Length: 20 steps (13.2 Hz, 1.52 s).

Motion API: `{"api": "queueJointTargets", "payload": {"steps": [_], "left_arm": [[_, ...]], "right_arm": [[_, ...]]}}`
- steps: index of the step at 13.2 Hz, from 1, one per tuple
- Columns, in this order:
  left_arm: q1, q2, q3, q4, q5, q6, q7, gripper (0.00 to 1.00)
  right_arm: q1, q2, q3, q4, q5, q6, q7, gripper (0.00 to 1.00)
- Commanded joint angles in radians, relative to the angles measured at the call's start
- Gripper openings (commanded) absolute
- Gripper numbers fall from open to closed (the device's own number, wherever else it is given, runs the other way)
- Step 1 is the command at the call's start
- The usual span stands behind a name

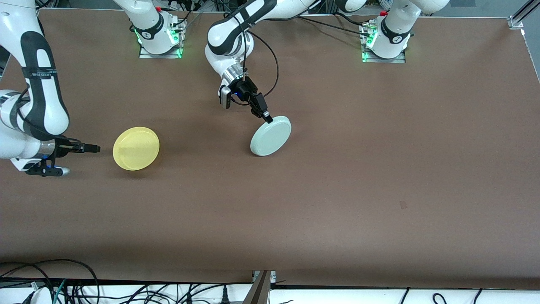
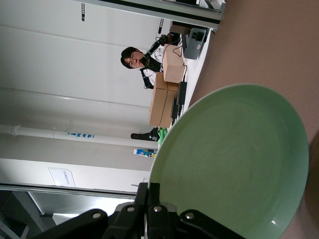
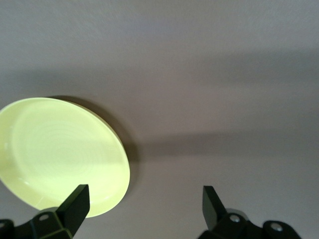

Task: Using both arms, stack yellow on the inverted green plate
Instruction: 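Lower the green plate with the left gripper while the right gripper grasps yellow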

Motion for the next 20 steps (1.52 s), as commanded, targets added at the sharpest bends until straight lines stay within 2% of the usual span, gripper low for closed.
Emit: {"api": "queueJointTargets", "payload": {"steps": [1, 2, 3, 5, 7, 9, 13, 14, 16, 17, 20], "left_arm": [[-0.018, 0.021, 0.008, 0.031, 0.020, -0.017, 0.002, 0.36], [-0.019, 0.021, 0.006, 0.031, 0.015, -0.017, 0.000, 0.80], [-0.019, 0.020, 0.003, 0.031, 0.007, -0.017, 0.000, 1.00], [-0.028, 0.020, -0.005, 0.032, -0.038, -0.014, -0.010, 1.00], [-0.042, 0.017, -0.006, 0.038, -0.111, -0.008, -0.102, 1.00], [-0.044, 0.009, -0.008, 0.051, -0.247, 0.003, -0.200, 1.00], [-0.033, -0.011, -0.024, 0.051, -0.456, 0.165, -0.421, 1.00], [-0.027, -0.012, -0.023, 0.051, -0.500, 0.214, -0.455, 1.00], [0.008, -0.026, -0.024, 0.049, -0.587, 0.305, -0.483, 1.00], [0.024, -0.028, -0.023, 0.049, -0.644, 0.358, -0.491, 1.00], [0.079, -0.042, -0.024, 0.048, -0.750, 0.518, -0.505, 1.00]], "right_arm": [[-0.006, -0.059, 0.009, -0.128, 0.017, 0.096, -0.017, 1.00], [-0.006, -0.069, 0.009, -0.162, 0.017, 0.135, -0.017, 1.00], [-0.001, -0.078, 0.012, -0.194, 0.017, 0.171, -0.017, 1.00], [0.000, -0.100, 0.038, -0.240, 0.016, 0.231, -0.019, 1.00], [0.002, -0.102, 0.049, -0.255, 0.016, 0.247, -0.019, 1.00], [0.002, -0.097, 0.058, -0.280, 0.016, 0.288, -0.028, 1.00], [0.000, -0.080, 0.058, -0.309, 0.016, 0.359, -0.062, 1.00], [0.000, -0.079, 0.058, -0.311, 0.016, 0.359, -0.062, 0.96], [0.000, -0.074, 0.060, -0.311, 0.016, 0.359, -0.066, 0.59], [-0.001, -0.068, 0.058, -0.311, 0.016, 0.357, -0.066, 0.48], [-0.003, -0.059, 0.060, -0.311, 0.017, 0.360, -0.066, 0.42]]}}
